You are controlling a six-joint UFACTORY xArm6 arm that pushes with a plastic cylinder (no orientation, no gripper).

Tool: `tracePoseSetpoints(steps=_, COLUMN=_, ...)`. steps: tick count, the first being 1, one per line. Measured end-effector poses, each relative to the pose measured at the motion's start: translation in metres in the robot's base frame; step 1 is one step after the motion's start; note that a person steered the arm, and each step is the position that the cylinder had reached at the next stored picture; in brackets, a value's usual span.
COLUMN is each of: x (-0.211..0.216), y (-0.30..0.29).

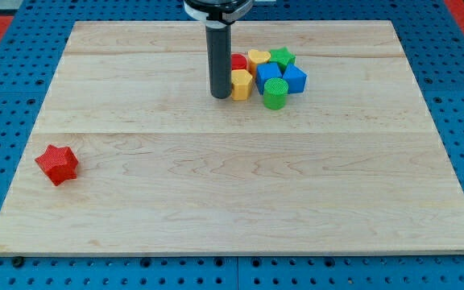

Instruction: Move arm left to the red star

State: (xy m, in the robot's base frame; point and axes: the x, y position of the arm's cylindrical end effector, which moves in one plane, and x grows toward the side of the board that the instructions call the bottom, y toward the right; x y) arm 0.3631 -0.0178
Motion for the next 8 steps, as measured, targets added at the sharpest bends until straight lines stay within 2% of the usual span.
tracePoseSetpoints(steps=1, x=0.023, y=-0.008)
tracePoseSetpoints(steps=3, x=0.131, y=-0.039)
tracePoseSetpoints(steps=4, x=0.179, y=-0.068)
tracePoseSetpoints(steps=5, x=0.206, y=-0.118)
tracePoseSetpoints(steps=6, x=0.214, y=-0.187)
tracePoseSetpoints(steps=7, x=0.201, y=-0.253)
tracePoseSetpoints(steps=8, x=0.168, y=-0.276)
